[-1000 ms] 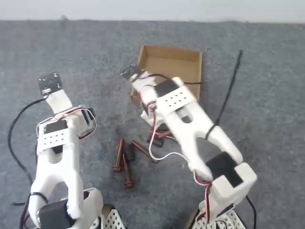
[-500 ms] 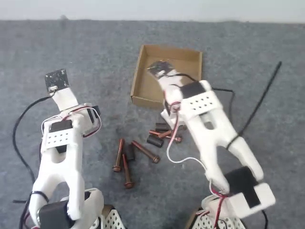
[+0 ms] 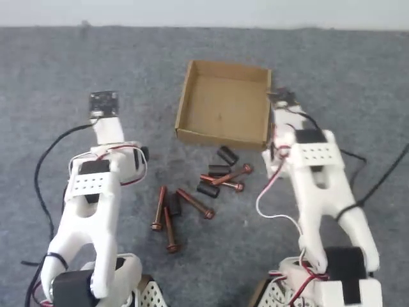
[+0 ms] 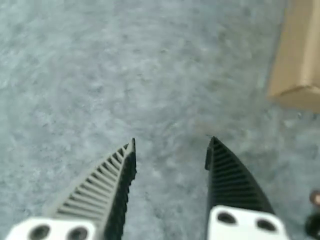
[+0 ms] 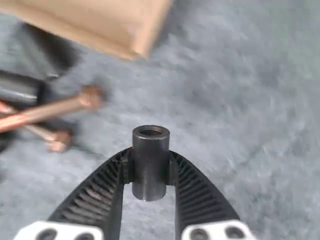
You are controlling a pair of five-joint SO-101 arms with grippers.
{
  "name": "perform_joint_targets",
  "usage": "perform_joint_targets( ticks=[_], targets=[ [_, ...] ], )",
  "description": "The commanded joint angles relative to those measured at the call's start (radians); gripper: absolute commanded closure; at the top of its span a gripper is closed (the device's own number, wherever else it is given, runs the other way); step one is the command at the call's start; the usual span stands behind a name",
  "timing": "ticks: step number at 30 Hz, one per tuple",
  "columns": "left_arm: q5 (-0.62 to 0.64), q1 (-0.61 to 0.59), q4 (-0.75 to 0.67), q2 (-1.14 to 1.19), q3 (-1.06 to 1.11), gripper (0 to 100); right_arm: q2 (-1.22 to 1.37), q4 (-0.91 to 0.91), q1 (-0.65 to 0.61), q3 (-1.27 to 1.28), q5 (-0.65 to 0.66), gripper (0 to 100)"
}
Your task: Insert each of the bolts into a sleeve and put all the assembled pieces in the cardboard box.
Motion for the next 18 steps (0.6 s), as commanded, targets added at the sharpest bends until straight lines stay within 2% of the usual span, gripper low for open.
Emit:
perform_joint_targets(
  ticks=[1,5,9,15,18],
  targets=[
    [-0.049,0.032,0.008,-0.008,-0.012,78,-0.079,-0.067,0.079,0.063,-0.006,99.1],
    [-0.086,0.083,0.028,-0.012,-0.030,78,-0.113,-0.116,0.137,0.143,-0.009,99.1],
    [-0.097,0.160,0.196,-0.005,-0.127,78,-0.151,-0.168,0.194,0.199,-0.011,99.1],
    [-0.109,0.353,0.330,-0.005,-0.157,78,-0.157,-0.249,0.280,0.236,-0.011,99.1],
    [-0.195,0.450,0.377,-0.005,-0.157,78,-0.157,-0.289,0.297,0.252,-0.011,99.1]
  ],
)
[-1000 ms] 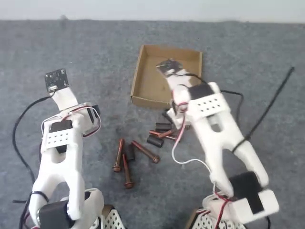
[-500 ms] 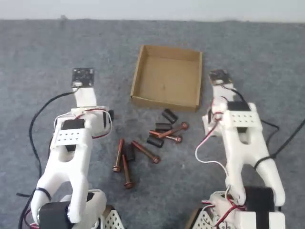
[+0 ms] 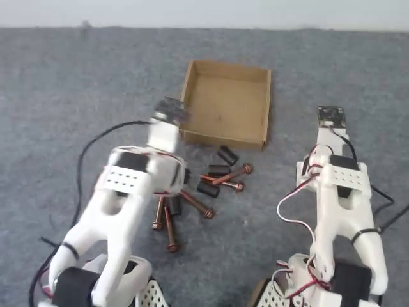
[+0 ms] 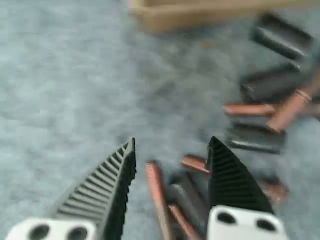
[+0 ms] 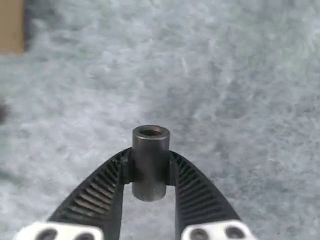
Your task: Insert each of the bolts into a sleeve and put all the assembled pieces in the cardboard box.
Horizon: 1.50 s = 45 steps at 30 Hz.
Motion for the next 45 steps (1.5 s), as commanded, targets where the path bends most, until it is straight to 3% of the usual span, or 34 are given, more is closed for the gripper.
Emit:
perform_joint_targets(
  ticks=[1,6,12,16,24,45],
  targets=[
    [-0.094,0.109,0.051,-0.005,-0.048,78,-0.053,-0.044,0.031,-0.005,-0.008,99.1],
    [-0.235,0.203,0.092,-0.005,-0.047,78,-0.053,-0.051,0.030,0.003,-0.008,99.1],
    [-0.611,0.239,0.227,-0.003,-0.047,78,-0.053,-0.051,0.025,0.009,-0.005,99.1],
    [-0.775,0.233,0.247,-0.003,-0.047,78,-0.053,-0.051,0.024,0.009,-0.003,99.1],
    [-0.867,0.235,0.144,-0.003,-0.015,78,-0.053,-0.053,0.024,0.009,-0.002,99.1],
    [-0.872,0.313,-0.066,-0.003,0.120,78,-0.053,-0.081,0.022,0.011,0.000,99.1]
  ],
)
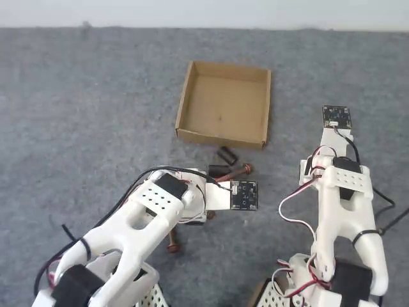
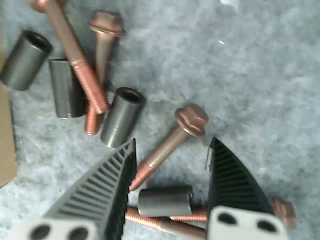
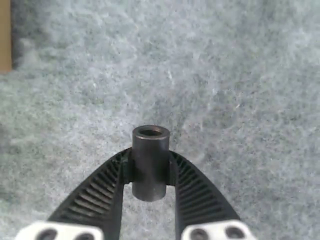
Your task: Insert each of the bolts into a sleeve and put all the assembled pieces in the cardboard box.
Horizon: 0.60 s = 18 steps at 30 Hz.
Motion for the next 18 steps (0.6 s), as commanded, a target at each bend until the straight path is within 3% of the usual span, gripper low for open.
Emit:
perform_joint_targets(
  ticks=[1,7,18],
  targets=[
    [-0.005,0.006,-0.023,-0.003,-0.004,78,-0.053,-0.018,0.007,-0.005,0.000,99.1],
    [0.008,0.008,-0.055,0.098,-0.047,78,-0.053,-0.018,0.007,-0.005,0.000,99.1],
    [0.078,0.002,0.123,0.404,-0.329,78,-0.053,-0.018,0.007,-0.005,0.000,99.1]
  ],
)
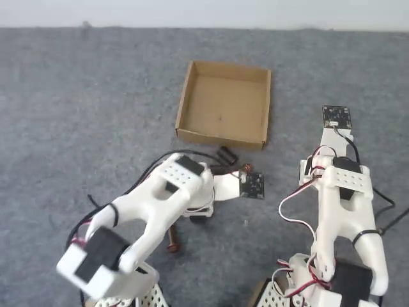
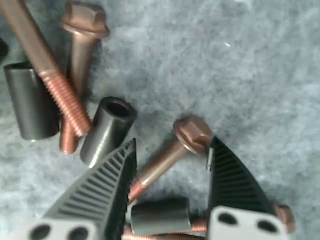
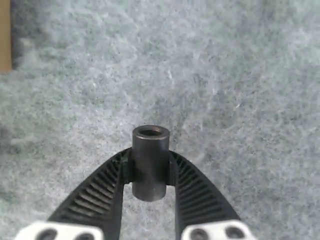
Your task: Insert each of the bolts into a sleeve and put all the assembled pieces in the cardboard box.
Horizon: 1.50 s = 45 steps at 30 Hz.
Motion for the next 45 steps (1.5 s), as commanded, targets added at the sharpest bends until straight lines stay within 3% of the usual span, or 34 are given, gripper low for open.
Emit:
perform_joint_targets(
  ticks=[1,11,18,29,45],
  targets=[
    [0.075,0.003,0.023,0.032,-0.074,78,-0.053,-0.016,0.007,-0.005,0.000,99.1],
    [0.117,0.051,0.014,0.048,-0.076,99,-0.053,-0.016,-0.005,-0.003,0.000,99.1],
    [0.137,0.055,0.026,0.046,-0.084,99,-0.053,-0.054,-0.019,0.025,0.000,99.1],
    [0.402,0.110,0.150,0.046,-0.199,99,-0.053,-0.056,-0.019,0.028,0.000,99.1],
    [0.609,-0.092,0.117,0.044,-0.334,99,-0.053,-0.056,-0.019,0.028,0.000,99.1]
  ],
)
